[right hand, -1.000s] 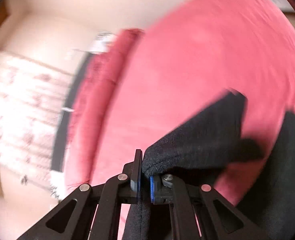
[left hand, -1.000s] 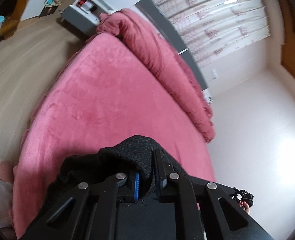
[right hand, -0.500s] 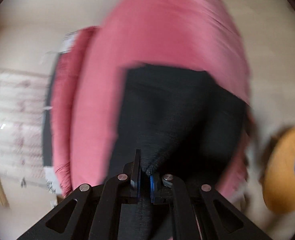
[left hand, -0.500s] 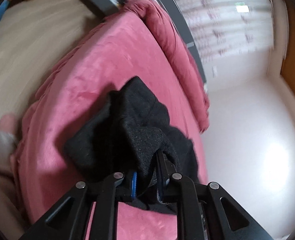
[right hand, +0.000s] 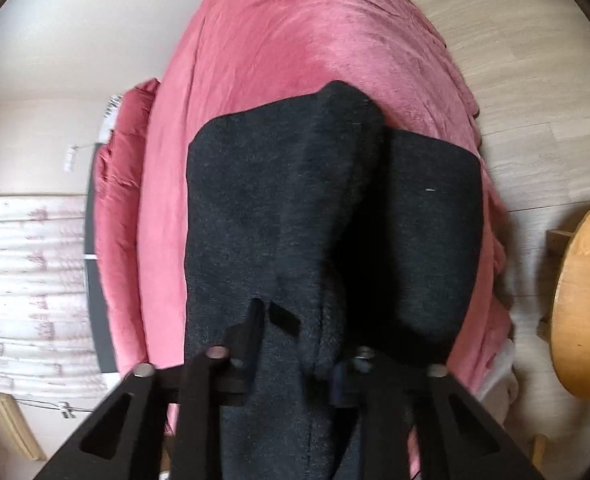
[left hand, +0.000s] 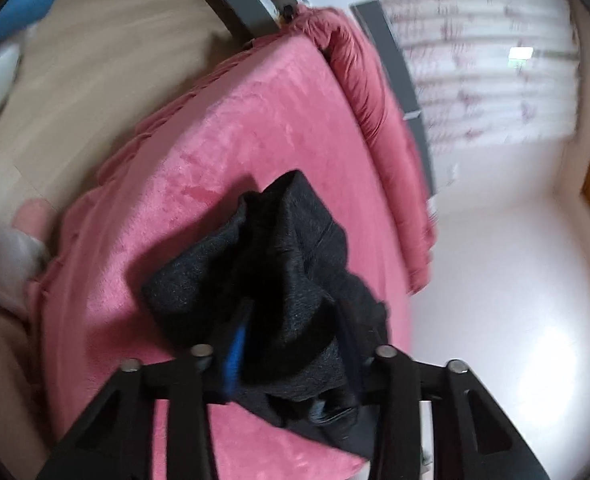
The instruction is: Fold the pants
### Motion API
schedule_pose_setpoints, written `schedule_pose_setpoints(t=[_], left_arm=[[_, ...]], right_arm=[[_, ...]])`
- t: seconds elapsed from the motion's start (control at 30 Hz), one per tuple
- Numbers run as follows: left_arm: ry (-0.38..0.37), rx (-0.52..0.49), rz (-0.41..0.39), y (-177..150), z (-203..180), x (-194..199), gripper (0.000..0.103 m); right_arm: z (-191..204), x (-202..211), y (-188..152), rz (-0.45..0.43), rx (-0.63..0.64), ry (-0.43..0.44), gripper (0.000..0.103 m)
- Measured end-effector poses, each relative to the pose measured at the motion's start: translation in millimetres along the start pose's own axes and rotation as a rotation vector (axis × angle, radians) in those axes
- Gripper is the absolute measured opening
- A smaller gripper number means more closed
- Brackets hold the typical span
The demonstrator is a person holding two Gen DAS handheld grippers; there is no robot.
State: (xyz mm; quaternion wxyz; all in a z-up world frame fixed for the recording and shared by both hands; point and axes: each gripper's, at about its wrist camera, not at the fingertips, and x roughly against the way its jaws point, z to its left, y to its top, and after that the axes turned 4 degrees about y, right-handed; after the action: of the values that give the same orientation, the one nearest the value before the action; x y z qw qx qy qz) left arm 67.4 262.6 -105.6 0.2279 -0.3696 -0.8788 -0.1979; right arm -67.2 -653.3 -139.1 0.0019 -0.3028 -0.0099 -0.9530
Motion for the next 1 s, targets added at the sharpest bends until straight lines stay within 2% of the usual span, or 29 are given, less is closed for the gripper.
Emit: schedule_pose_setpoints(t=[0.03, 0.07, 0.1, 0.13, 0.3, 0.4, 0.47, 0.6, 0.67, 0.73, 0.77, 0.8, 0.87, 0.93, 1.0], left_arm=[[-0.003, 0.009, 0.018, 3.3, -3.2, -1.1, 0.02], [0.005, 0.015, 0.03, 7.9, -8.8, -1.1, 0.018], [0.009, 0.01, 0.03, 13.6, -16.0, 0.1, 0.011], [-0.011, -0.003, 0.028, 19.0, -23.6, 2.0, 0.009], [-0.098, -0.142, 0.018, 35.1, -77.0, 16.3, 0.007], [-0.102, -0.201, -0.001, 31.6, -73.1, 31.1, 0.008], [-0.058, -0.174, -0.006, 28.2, -43.9, 35.0, 0.008], [0.168, -0.11, 0.014, 16.0, 25.1, 26.9, 0.008], [0.213, -0.048, -0.018, 11.1, 42.4, 35.0, 0.006], [0.214, -0.02, -0.043, 7.8, 47.0, 47.6, 0.006], [0.228, -0.028, -0.057, 6.7, 43.7, 53.7, 0.007], [0.246, -0.056, -0.08, 5.2, 35.3, 60.2, 0.008], [0.262, -0.153, -0.123, 0.8, 10.4, 67.3, 0.009], [0.279, -0.319, -0.145, -10.4, -29.7, 65.3, 0.027], [0.252, -0.455, -0.136, -23.3, -64.0, 51.1, 0.04]], right_arm=[[7.1, 0.2, 0.3, 0.0, 0.005, 0.0, 0.013], [17.6, 0.2, 0.2, 0.001, 0.02, 0.014, 0.009], [37.0, 2.0, 0.5, 0.003, 0.043, 0.041, 0.009], [51.5, 6.4, -0.5, 0.002, 0.062, 0.063, 0.009], [125.7, 31.1, -9.4, -0.02, 0.215, 0.257, 0.009], [137.8, 64.3, -18.8, -0.07, 0.355, 0.365, 0.009], [114.6, 75.5, -19.5, -0.088, 0.377, 0.347, 0.008], [6.2, 60.3, -4.6, -0.067, 0.159, 0.195, 0.008], [-38.7, 47.5, -3.3, -0.041, 0.098, 0.095, 0.01], [-64.2, 44.7, -7.3, -0.038, 0.067, 0.06, 0.014], [-65.9, 41.3, -9.7, -0.037, 0.056, 0.061, 0.024], [-68.0, 40.5, -10.2, -0.033, 0.047, 0.065, 0.031], [-68.7, 43.7, -11.8, -0.013, 0.048, 0.086, 0.031], [-56.6, 40.8, -10.5, -0.011, 0.084, 0.059, 0.031], [-42.7, 46.0, -7.6, -0.025, 0.137, 0.025, 0.031]])
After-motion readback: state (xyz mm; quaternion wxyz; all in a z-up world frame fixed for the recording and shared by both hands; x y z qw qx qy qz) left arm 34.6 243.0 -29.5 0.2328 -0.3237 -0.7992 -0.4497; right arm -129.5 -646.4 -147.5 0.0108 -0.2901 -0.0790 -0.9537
